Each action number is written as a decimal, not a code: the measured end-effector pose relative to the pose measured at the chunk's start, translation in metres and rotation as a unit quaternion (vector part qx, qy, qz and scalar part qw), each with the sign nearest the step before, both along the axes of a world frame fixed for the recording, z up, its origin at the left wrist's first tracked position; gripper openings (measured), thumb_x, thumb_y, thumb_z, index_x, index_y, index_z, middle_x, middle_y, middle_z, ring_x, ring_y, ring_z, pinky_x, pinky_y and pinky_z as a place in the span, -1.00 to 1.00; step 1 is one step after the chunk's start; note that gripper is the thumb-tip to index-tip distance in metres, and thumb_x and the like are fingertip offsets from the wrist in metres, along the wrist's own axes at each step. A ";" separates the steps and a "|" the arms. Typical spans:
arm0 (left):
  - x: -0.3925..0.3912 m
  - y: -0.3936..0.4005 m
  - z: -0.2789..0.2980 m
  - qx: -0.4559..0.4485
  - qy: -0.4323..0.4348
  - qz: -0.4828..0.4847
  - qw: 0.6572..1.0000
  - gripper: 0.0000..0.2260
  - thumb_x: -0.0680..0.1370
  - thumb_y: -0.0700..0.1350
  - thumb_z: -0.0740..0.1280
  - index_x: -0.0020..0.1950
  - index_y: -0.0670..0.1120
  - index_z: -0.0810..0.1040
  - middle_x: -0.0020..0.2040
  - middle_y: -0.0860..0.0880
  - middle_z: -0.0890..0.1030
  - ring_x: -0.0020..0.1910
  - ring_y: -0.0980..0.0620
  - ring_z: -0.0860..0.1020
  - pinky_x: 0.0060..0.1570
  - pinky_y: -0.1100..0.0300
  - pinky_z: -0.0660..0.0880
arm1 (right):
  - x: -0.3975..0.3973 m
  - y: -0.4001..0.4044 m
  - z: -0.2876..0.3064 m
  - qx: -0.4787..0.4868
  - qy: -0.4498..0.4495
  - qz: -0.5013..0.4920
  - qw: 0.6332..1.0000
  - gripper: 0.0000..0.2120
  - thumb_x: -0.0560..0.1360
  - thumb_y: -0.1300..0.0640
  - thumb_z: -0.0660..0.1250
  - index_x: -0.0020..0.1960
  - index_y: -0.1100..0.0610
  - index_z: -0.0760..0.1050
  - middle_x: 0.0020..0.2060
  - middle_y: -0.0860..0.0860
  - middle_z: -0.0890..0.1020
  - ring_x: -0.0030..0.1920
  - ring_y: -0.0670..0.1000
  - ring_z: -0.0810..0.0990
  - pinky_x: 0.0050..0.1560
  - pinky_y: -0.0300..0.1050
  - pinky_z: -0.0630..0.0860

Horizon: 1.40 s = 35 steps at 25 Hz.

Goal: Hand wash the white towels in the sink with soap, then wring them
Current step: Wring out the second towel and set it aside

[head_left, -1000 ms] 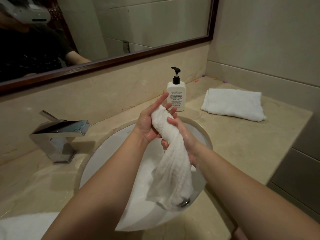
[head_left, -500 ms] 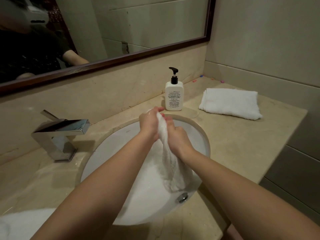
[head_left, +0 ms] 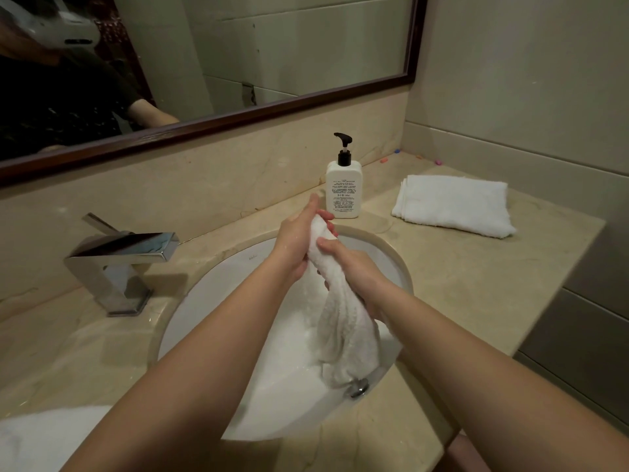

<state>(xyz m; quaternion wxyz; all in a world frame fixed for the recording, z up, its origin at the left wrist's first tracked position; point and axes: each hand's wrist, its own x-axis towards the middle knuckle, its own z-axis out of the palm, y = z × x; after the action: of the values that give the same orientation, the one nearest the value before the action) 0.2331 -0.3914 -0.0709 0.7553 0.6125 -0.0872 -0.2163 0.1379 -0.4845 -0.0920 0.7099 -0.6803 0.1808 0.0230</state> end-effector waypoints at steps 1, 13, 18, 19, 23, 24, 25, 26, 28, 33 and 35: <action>0.001 0.006 -0.004 -0.001 -0.037 -0.038 0.999 -0.76 0.59 0.04 0.40 0.00 -0.15 0.60 -0.15 -0.10 0.66 -0.13 -0.03 0.63 0.03 -0.01 0.57 | 0.000 -0.002 -0.001 0.013 -0.006 0.004 1.000 -0.54 0.49 -0.23 0.36 -0.01 0.19 0.63 -0.33 0.06 0.63 -0.41 -0.03 0.56 -0.26 -0.11 0.45; -0.007 -0.009 -0.010 -0.003 -0.023 0.117 0.993 -0.63 0.65 0.02 0.35 -0.29 -0.12 0.43 -0.42 -0.06 0.57 -0.42 0.01 0.57 -0.31 0.18 0.55 | 0.018 0.012 -0.013 -0.056 0.028 -0.067 0.996 -0.11 0.33 -0.62 -0.08 0.15 0.00 0.63 -0.16 0.09 0.71 -0.14 0.08 0.69 0.11 0.07 0.60; -0.007 -0.012 -0.006 0.007 0.019 0.168 0.986 -0.63 0.64 -0.04 0.34 -0.34 -0.13 0.43 -0.45 -0.08 0.54 -0.41 -0.08 0.52 -0.15 0.03 0.53 | 0.015 0.019 -0.020 -0.153 -0.033 -0.111 0.981 -0.25 0.60 -0.38 -0.09 0.06 0.18 0.63 -0.14 0.10 0.69 -0.10 0.09 0.67 -0.05 -0.04 0.54; -0.008 -0.011 -0.003 0.015 0.028 0.176 0.984 -0.63 0.64 -0.05 0.34 -0.34 -0.13 0.44 -0.46 -0.07 0.54 -0.41 -0.08 0.52 -0.13 0.03 0.54 | 0.013 0.021 -0.020 -0.164 -0.048 -0.119 0.978 -0.27 0.62 -0.35 -0.09 0.02 0.19 0.63 -0.16 0.10 0.69 -0.12 0.08 0.66 -0.09 -0.05 0.53; -0.010 -0.008 -0.002 0.030 0.032 0.192 0.981 -0.65 0.65 -0.06 0.33 -0.31 -0.14 0.45 -0.40 -0.09 0.55 -0.37 -0.09 0.53 -0.14 0.05 0.56 | 0.012 0.029 -0.019 -0.196 -0.070 -0.130 0.969 -0.27 0.64 -0.30 -0.10 -0.07 0.22 0.63 -0.19 0.12 0.68 -0.13 0.09 0.65 -0.06 -0.04 0.53; -0.011 -0.007 -0.003 0.021 0.039 0.192 0.980 -0.66 0.64 -0.07 0.33 -0.31 -0.14 0.45 -0.41 -0.08 0.54 -0.39 -0.07 0.52 -0.16 0.08 0.54 | 0.010 0.030 -0.017 -0.200 -0.069 -0.129 0.969 -0.28 0.65 -0.29 -0.09 -0.15 0.22 0.60 -0.23 0.10 0.66 -0.17 0.08 0.64 -0.11 -0.05 0.50; -0.012 -0.004 -0.003 0.005 0.048 0.188 0.981 -0.67 0.64 -0.06 0.34 -0.30 -0.14 0.44 -0.42 -0.07 0.54 -0.40 -0.05 0.52 -0.17 0.09 0.53 | 0.009 0.031 -0.016 -0.202 -0.069 -0.125 0.969 -0.29 0.65 -0.29 -0.08 -0.22 0.20 0.57 -0.28 0.09 0.64 -0.21 0.07 0.62 -0.16 -0.07 0.47; -0.013 -0.001 -0.004 -0.019 0.062 0.182 0.981 -0.68 0.64 -0.05 0.35 -0.28 -0.13 0.45 -0.41 -0.07 0.55 -0.39 -0.04 0.53 -0.14 0.09 0.54 | 0.007 0.032 -0.013 -0.202 -0.063 -0.117 0.970 -0.30 0.64 -0.30 -0.07 -0.26 0.19 0.54 -0.31 0.08 0.62 -0.24 0.07 0.60 -0.20 -0.08 0.44; -0.017 0.008 -0.003 -0.040 0.086 0.164 0.982 -0.67 0.64 0.11 0.33 -0.14 -0.13 0.53 -0.25 -0.08 0.64 -0.25 -0.03 0.62 -0.04 0.08 0.58 | 0.007 0.032 -0.010 -0.208 -0.047 -0.100 0.972 -0.28 0.61 -0.35 -0.06 -0.20 0.20 0.57 -0.27 0.08 0.63 -0.22 0.08 0.61 -0.21 -0.08 0.43; -0.052 0.039 -0.008 -0.043 0.098 -0.039 0.993 -0.19 0.47 0.48 0.14 0.41 -0.14 0.51 0.19 -0.15 0.69 0.20 -0.08 0.66 0.33 -0.04 0.50 | 0.019 0.036 -0.003 -0.118 -0.020 -0.099 0.988 -0.17 0.39 -0.53 0.04 0.13 0.16 0.60 0.01 0.09 0.69 -0.02 0.06 0.66 0.08 -0.02 0.55; -0.070 0.045 -0.009 -0.021 0.080 -0.102 0.991 -0.26 0.43 0.38 0.24 0.44 -0.08 0.49 0.21 -0.14 0.68 0.20 -0.06 0.66 0.27 -0.01 0.54 | 0.025 0.037 0.002 -0.053 -0.018 -0.093 0.994 -0.37 0.45 -0.49 0.16 0.03 0.06 0.59 0.03 0.07 0.70 -0.01 0.06 0.66 0.12 0.01 0.55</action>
<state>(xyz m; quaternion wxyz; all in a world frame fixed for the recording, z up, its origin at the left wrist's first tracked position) 0.1626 -0.3464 -0.0803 0.7466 0.5649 -0.0936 -0.3387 0.1626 -0.4478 -0.0902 0.6750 -0.6977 0.2310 -0.0650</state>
